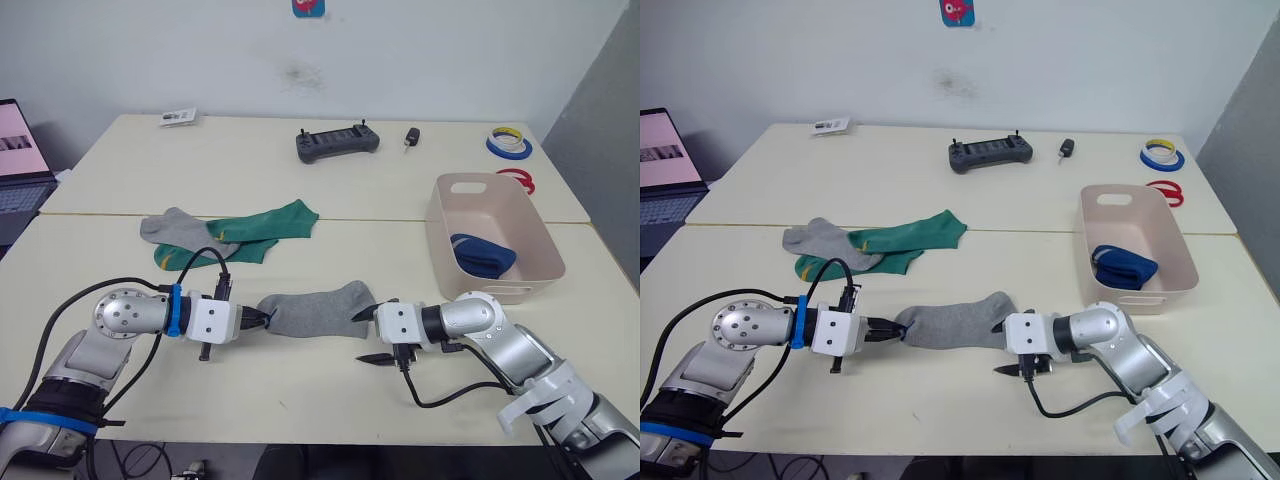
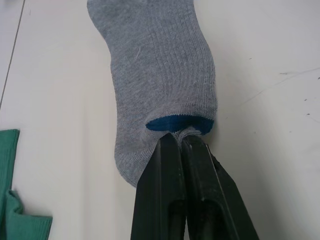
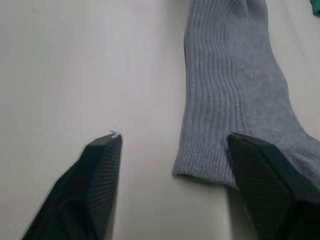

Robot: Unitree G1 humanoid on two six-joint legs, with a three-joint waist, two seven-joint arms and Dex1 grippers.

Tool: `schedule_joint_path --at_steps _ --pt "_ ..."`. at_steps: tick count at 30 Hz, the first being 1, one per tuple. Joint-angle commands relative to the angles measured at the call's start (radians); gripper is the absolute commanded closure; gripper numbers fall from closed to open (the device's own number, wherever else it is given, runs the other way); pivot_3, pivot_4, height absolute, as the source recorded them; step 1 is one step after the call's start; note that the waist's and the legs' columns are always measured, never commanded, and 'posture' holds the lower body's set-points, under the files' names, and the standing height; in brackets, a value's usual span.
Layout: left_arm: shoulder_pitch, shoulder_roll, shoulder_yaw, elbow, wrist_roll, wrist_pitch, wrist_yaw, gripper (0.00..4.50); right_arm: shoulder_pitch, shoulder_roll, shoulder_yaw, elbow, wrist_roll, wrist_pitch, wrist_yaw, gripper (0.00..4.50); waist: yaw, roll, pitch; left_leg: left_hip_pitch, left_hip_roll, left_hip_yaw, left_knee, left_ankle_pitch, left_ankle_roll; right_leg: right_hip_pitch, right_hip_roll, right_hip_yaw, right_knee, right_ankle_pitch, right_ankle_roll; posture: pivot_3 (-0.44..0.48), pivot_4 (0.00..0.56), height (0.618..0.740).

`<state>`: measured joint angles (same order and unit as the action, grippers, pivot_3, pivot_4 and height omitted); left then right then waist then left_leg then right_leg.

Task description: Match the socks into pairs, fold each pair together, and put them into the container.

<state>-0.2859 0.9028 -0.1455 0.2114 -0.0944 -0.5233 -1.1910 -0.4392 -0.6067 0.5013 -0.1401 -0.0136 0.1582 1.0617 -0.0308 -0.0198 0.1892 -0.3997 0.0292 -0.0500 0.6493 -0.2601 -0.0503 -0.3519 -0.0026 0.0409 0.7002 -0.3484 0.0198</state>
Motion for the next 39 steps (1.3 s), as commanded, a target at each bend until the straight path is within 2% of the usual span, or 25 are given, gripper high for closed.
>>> schedule_joint_path --at_steps 1,7,12,15,18,21,23,25,28,30,39 --pt "-0.002 0.006 0.021 -0.018 0.003 -0.023 0.011 4.50 -0.023 0.000 -0.010 0.025 -0.028 0.035 0.002 2.39 0.000 0.000 0.000 0.000 0.000 0.000 0.000 0.000 0.000 0.000 0.000 0.000 0.000 0.000 0.000 0.000 0.150 0.740" --pt "-0.011 0.004 0.014 0.000 0.026 -0.070 0.015 4.50 -0.025 0.011 -0.007 0.031 -0.044 0.119 -0.012 4.45 0.000 0.000 0.000 0.001 0.000 0.000 0.000 0.001 0.002 0.000 0.000 0.000 0.001 0.001 -0.001 0.000 0.150 0.740" --pt "-0.002 0.005 0.017 0.009 0.020 -0.102 0.013 4.50 -0.017 0.014 -0.018 0.010 -0.028 0.156 -0.008 4.49 0.000 0.000 -0.001 0.001 0.000 0.000 0.000 0.001 0.002 0.000 0.000 0.000 0.001 0.001 -0.001 0.000 0.150 0.740" --pt "0.030 0.020 0.031 -0.035 -0.035 -0.055 -0.009 4.50 0.008 -0.006 -0.047 -0.067 0.043 0.211 0.037 4.49 0.000 0.000 -0.001 0.001 0.000 0.000 0.000 0.001 0.002 0.000 0.000 0.000 0.002 0.001 -0.001 0.000 0.150 0.740" --pt "0.099 0.058 0.069 -0.203 -0.189 0.202 -0.032 4.50 0.041 -0.067 -0.084 -0.189 0.128 0.284 0.102 4.49 0.000 0.000 -0.001 -0.001 0.000 0.000 0.000 0.001 0.002 0.000 0.000 0.000 0.001 0.001 -0.001 0.000 0.150 0.740" --pt "0.223 0.191 0.134 -0.457 -0.414 0.549 -0.074 4.50 0.087 -0.173 -0.151 -0.365 0.284 0.455 0.178 4.49 -0.001 0.000 0.000 -0.002 0.000 -0.001 -0.001 0.001 0.002 0.000 -0.001 0.001 -0.001 0.001 -0.001 0.000 0.150 0.740" --pt "0.315 0.278 0.192 -0.574 -0.522 0.704 -0.107 4.50 0.111 -0.236 -0.202 -0.472 0.414 0.575 0.213 4.49 -0.001 0.000 0.000 -0.001 0.001 -0.002 -0.001 0.001 0.002 0.000 -0.001 0.001 -0.002 0.000 -0.001 0.000 0.150 0.740" --pt "0.406 0.323 0.239 -0.638 -0.581 0.799 -0.126 4.50 0.120 -0.276 -0.233 -0.531 0.506 0.670 0.216 4.49 -0.002 0.001 0.000 0.001 0.001 -0.002 -0.002 0.001 0.002 0.003 0.000 0.001 -0.002 0.000 -0.001 0.000 0.150 0.740" --pt "0.459 0.282 0.248 -0.651 -0.618 0.892 -0.074 4.50 0.093 -0.255 -0.226 -0.507 0.560 0.787 0.153 4.49 -0.004 0.001 0.000 0.005 0.001 -0.002 -0.003 0.001 0.003 0.006 0.000 0.001 -0.001 0.000 -0.001 0.000 0.150 0.740" --pt "0.444 0.229 0.232 -0.621 -0.638 0.968 -0.020 4.50 0.057 -0.195 -0.196 -0.435 0.542 0.842 0.076 4.49 -0.003 0.001 -0.001 0.007 0.001 -0.003 -0.003 0.002 0.004 0.007 0.000 0.001 -0.001 0.000 -0.001 0.000 0.150 0.740" --pt "0.283 0.031 0.179 -0.419 -0.611 1.204 0.143 4.50 -0.139 -0.020 -0.077 -0.090 0.400 0.805 -0.060 4.49 -0.002 0.000 -0.001 -0.001 0.000 -0.002 -0.002 0.002 0.004 -0.001 0.000 0.001 -0.002 0.001 -0.002 0.000 0.150 0.740"
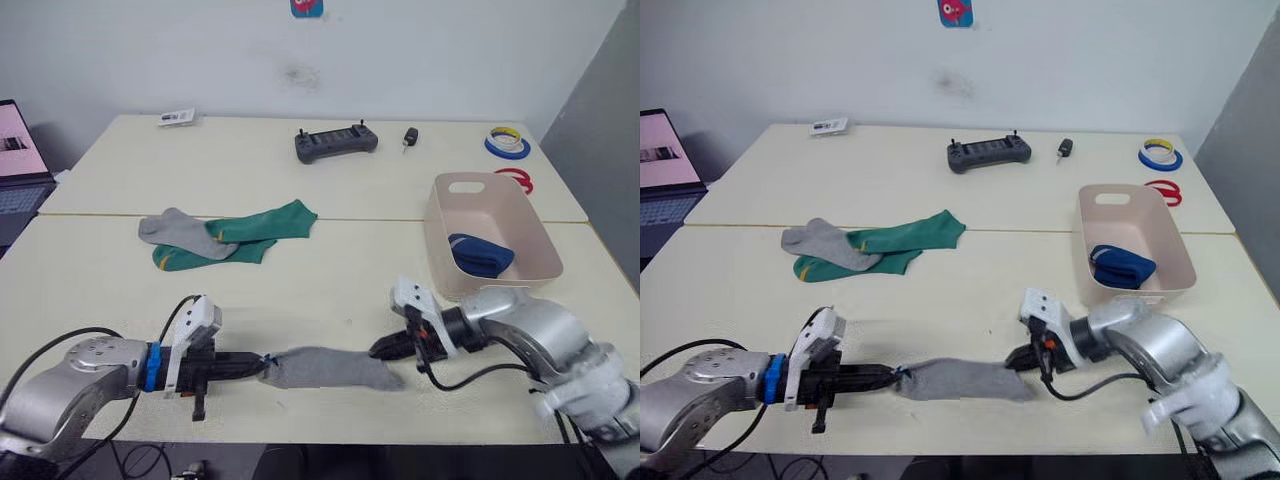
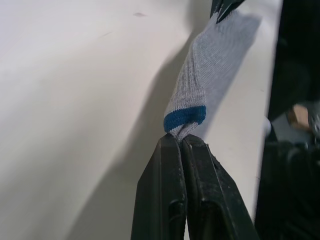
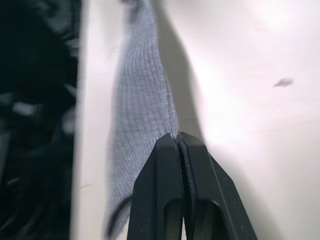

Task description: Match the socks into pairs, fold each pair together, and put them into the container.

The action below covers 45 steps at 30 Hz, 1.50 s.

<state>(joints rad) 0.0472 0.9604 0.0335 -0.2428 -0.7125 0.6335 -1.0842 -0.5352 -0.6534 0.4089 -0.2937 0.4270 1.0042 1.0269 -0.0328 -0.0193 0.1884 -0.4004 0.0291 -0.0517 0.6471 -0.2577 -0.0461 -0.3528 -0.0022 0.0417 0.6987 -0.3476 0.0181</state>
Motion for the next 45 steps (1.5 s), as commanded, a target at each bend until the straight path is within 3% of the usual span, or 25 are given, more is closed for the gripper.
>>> schedule_joint_path --at_steps 1,13,16,21,27,30,34,39,45 --pt "-0.075 -0.041 0.000 0.051 0.010 0.067 0.051 4.50 -0.057 0.039 0.020 0.086 -0.053 -0.055 -0.030 4.49 0.000 0.000 0.000 0.000 0.000 0.000 0.000 0.000 0.000 0.000 0.000 0.000 0.000 0.000 0.000 0.000 0.150 0.740" --pt "-0.168 -0.065 0.015 0.069 0.012 0.200 0.080 4.50 -0.070 0.047 0.006 0.134 -0.135 -0.202 -0.034 4.49 0.001 0.000 0.000 0.000 0.000 0.000 0.000 0.000 0.000 0.000 -0.001 0.000 0.000 0.000 0.000 0.000 0.150 0.740" --pt "-0.169 -0.059 0.017 0.068 0.016 0.207 0.074 4.50 -0.064 0.041 0.004 0.127 -0.153 -0.232 -0.041 3.84 0.001 0.000 0.000 0.000 0.000 -0.001 0.000 0.000 0.000 0.000 -0.001 0.000 0.001 0.000 0.000 0.000 0.150 0.740" --pt "-0.176 -0.043 0.015 0.079 0.030 0.209 0.054 4.50 -0.052 0.011 -0.017 0.098 -0.167 -0.251 -0.043 2.09 0.001 0.000 0.000 0.000 0.000 -0.001 0.000 0.000 0.000 0.000 -0.001 0.001 0.000 0.000 0.000 0.000 0.150 0.740" --pt "-0.213 -0.009 0.013 0.160 0.075 0.184 -0.002 4.50 0.012 -0.027 -0.183 0.029 -0.096 -0.327 -0.031 0.02 0.001 0.000 0.000 0.000 0.000 -0.001 0.000 0.000 0.000 0.000 -0.001 0.000 0.000 0.000 0.000 0.000 0.150 0.740" --pt "-0.224 -0.016 0.012 0.178 0.090 0.182 -0.002 4.50 0.090 -0.067 -0.262 -0.011 -0.048 -0.358 0.011 0.02 0.001 0.000 0.000 0.000 0.000 0.000 0.000 0.000 0.000 0.000 -0.001 0.000 0.000 0.000 0.000 0.000 0.150 0.740" --pt "-0.230 -0.056 -0.005 0.134 0.090 0.194 0.023 4.50 0.198 -0.100 -0.277 -0.104 -0.045 -0.400 0.011 0.02 0.003 0.000 0.000 -0.001 0.000 0.000 -0.001 0.000 0.000 0.001 -0.001 0.001 -0.001 0.000 0.000 0.000 0.150 0.740" --pt "-0.258 -0.131 -0.033 0.092 0.098 0.207 0.076 4.50 0.285 -0.066 -0.257 -0.144 -0.087 -0.449 -0.057 0.02 0.001 0.000 0.000 0.000 0.000 0.000 0.000 0.000 0.000 0.002 -0.001 0.001 0.000 0.000 0.000 0.000 0.150 0.740" --pt "-0.251 -0.106 -0.046 0.120 0.134 0.167 0.025 4.50 0.342 -0.007 -0.198 -0.107 -0.150 -0.496 -0.120 0.02 0.001 -0.001 0.000 0.001 0.000 -0.001 0.000 0.000 -0.001 0.001 0.000 0.001 0.001 0.000 0.000 0.000 0.150 0.740"
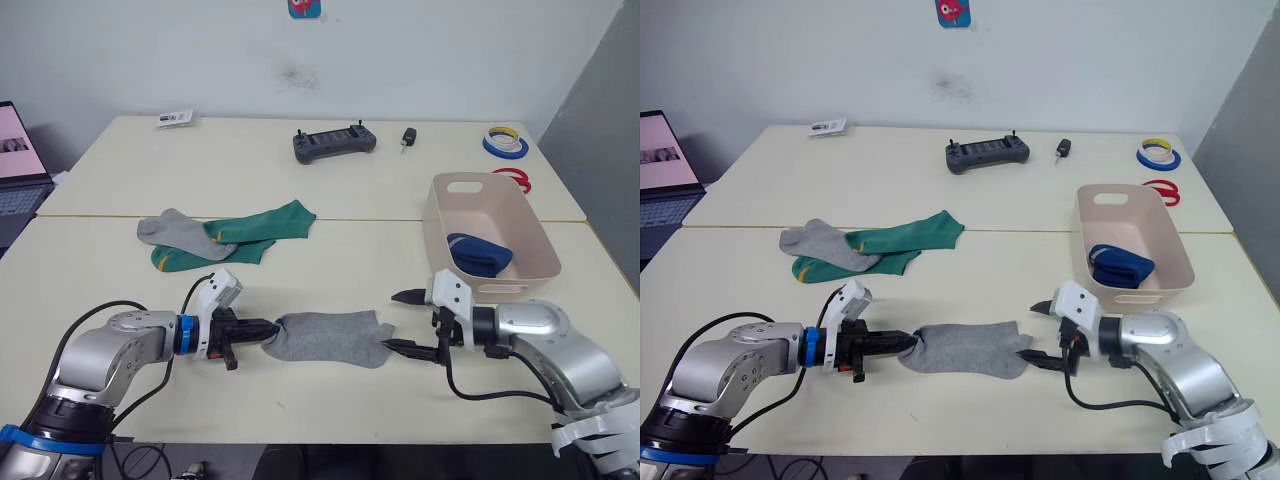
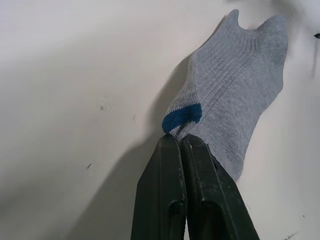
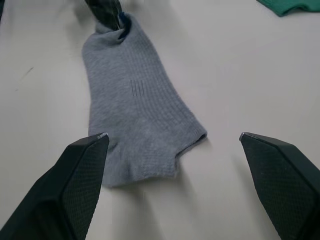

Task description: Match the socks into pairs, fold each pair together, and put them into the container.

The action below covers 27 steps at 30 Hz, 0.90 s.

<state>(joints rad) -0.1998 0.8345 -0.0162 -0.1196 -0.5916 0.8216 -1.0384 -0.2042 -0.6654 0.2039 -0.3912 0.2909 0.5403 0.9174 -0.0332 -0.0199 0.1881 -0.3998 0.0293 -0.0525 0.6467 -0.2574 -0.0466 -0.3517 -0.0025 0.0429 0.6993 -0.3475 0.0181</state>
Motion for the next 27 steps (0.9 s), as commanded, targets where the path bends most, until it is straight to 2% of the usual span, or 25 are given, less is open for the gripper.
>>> schedule_joint_path --at_steps 1,5,8,18,19,27 --pt "-0.003 0.023 0.011 0.001 0.014 -0.027 -0.028 4.50 0.014 0.013 0.015 -0.014 -0.013 -0.032 -0.014 0.02 0.002 0.000 0.000 0.000 0.000 0.000 0.000 0.000 0.000 0.000 0.000 0.000 0.000 0.000 0.000 0.000 0.150 0.740" --pt "0.014 0.030 0.034 0.007 0.021 -0.039 -0.033 4.50 0.022 0.023 0.039 -0.025 -0.027 -0.038 -0.017 0.02 0.001 0.000 0.000 0.000 0.000 0.001 0.000 0.000 0.000 0.000 0.000 0.000 0.000 0.000 0.000 0.000 0.150 0.740" --pt "0.028 0.015 0.036 -0.016 0.013 -0.021 -0.015 4.50 0.034 0.013 0.024 -0.021 -0.014 -0.049 0.001 0.59 0.002 0.000 0.000 0.000 0.000 0.000 0.000 0.000 0.000 0.000 0.000 0.000 0.000 0.000 0.000 0.000 0.150 0.740" --pt "0.052 0.021 0.036 -0.026 0.015 -0.026 -0.016 4.50 0.030 0.049 0.057 -0.019 -0.022 -0.041 -0.009 4.21 0.001 0.000 0.000 0.000 0.000 0.000 0.000 0.000 0.000 0.000 0.000 0.000 0.000 0.000 0.000 0.000 0.150 0.740" --pt "0.053 0.027 0.033 -0.026 0.015 -0.028 -0.028 4.50 0.032 0.043 0.060 -0.021 -0.022 -0.040 -0.002 4.47 0.001 0.000 0.000 0.000 0.000 0.000 0.000 0.000 0.000 0.000 0.000 0.000 0.000 0.000 0.000 0.000 0.150 0.740" --pt "0.098 0.133 0.043 -0.078 -0.014 0.008 -0.137 4.50 0.090 -0.037 0.022 -0.144 0.065 0.033 0.055 4.47 0.001 0.000 0.000 0.000 0.000 0.000 0.000 0.000 0.000 0.000 0.000 0.000 -0.001 0.000 0.000 0.000 0.150 0.740"
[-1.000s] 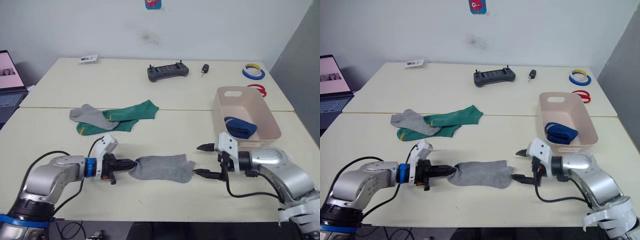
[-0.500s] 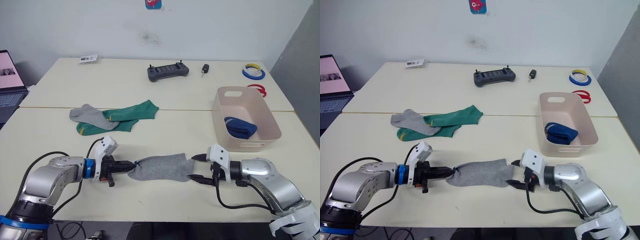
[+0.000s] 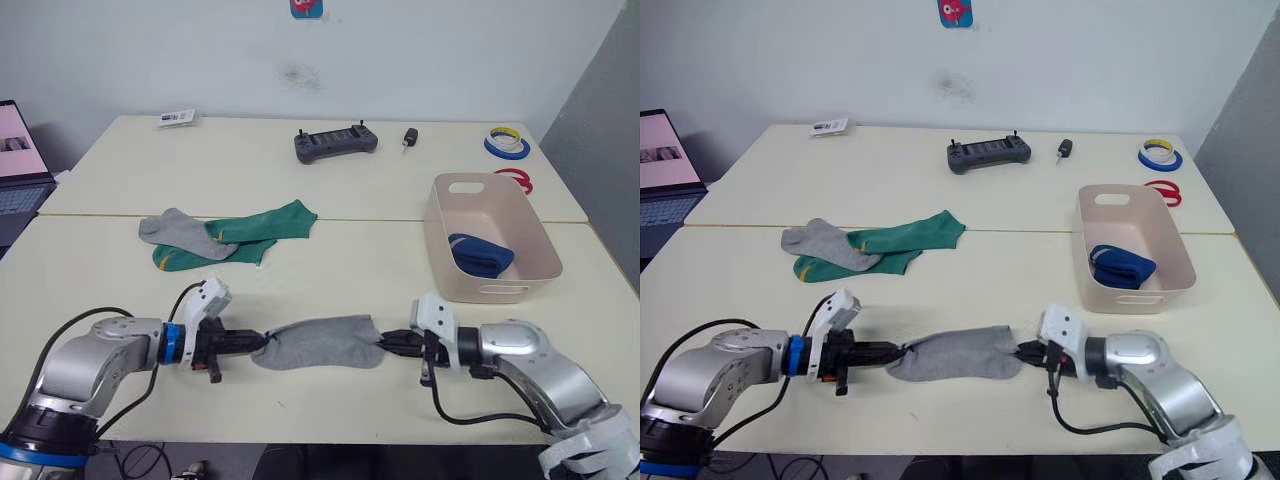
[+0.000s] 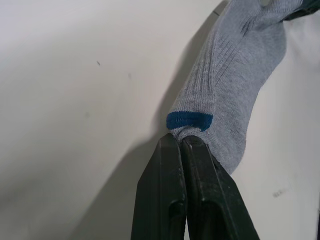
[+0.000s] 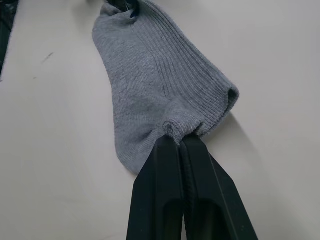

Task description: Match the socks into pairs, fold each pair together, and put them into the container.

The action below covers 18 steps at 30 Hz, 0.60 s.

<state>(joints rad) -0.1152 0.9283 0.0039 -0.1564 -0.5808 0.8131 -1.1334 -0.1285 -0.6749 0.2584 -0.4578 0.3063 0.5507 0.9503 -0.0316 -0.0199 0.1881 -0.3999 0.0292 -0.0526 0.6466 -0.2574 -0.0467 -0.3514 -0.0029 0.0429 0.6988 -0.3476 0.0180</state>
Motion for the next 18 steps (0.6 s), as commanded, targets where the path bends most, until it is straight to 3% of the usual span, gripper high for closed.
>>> schedule_joint_path --at_steps 1,10,13,16,18 --pt "0.017 0.046 0.028 -0.044 -0.029 0.020 -0.045 4.50 0.020 -0.034 -0.038 -0.087 0.056 0.029 0.022 4.47 0.000 0.000 0.000 0.000 0.000 0.000 0.000 0.000 0.000 0.000 0.000 0.000 0.000 0.000 0.000 0.000 0.150 0.740" --pt "-0.014 -0.021 -0.026 0.009 0.031 0.020 0.038 4.50 0.027 -0.054 0.018 -0.040 -0.027 0.031 -0.028 4.47 0.000 0.000 0.000 0.000 0.000 0.000 0.000 0.000 0.000 0.001 0.000 0.000 0.000 0.000 0.000 0.000 0.150 0.740" --pt "-0.038 -0.066 0.003 0.022 0.013 0.030 0.074 4.50 0.023 -0.057 0.024 -0.033 -0.039 0.027 -0.031 4.47 0.002 0.000 0.000 0.000 -0.001 0.000 0.000 0.000 0.000 0.001 0.000 0.000 0.000 0.000 0.000 0.000 0.150 0.740" --pt "-0.027 -0.056 0.013 0.005 -0.003 0.035 0.050 4.50 0.030 -0.072 0.012 -0.034 -0.044 0.005 -0.020 3.90 0.002 0.000 0.000 0.001 0.000 0.000 0.001 0.000 0.000 0.001 0.000 0.000 0.000 0.000 0.000 0.000 0.150 0.740" --pt "-0.017 -0.049 0.018 0.002 0.001 0.018 0.045 3.85 0.036 -0.084 0.003 -0.038 -0.042 -0.010 -0.009 3.22 0.002 0.000 0.000 0.000 -0.001 0.000 0.000 0.000 0.000 0.001 0.000 0.000 0.000 0.000 0.000 0.000 0.150 0.740"
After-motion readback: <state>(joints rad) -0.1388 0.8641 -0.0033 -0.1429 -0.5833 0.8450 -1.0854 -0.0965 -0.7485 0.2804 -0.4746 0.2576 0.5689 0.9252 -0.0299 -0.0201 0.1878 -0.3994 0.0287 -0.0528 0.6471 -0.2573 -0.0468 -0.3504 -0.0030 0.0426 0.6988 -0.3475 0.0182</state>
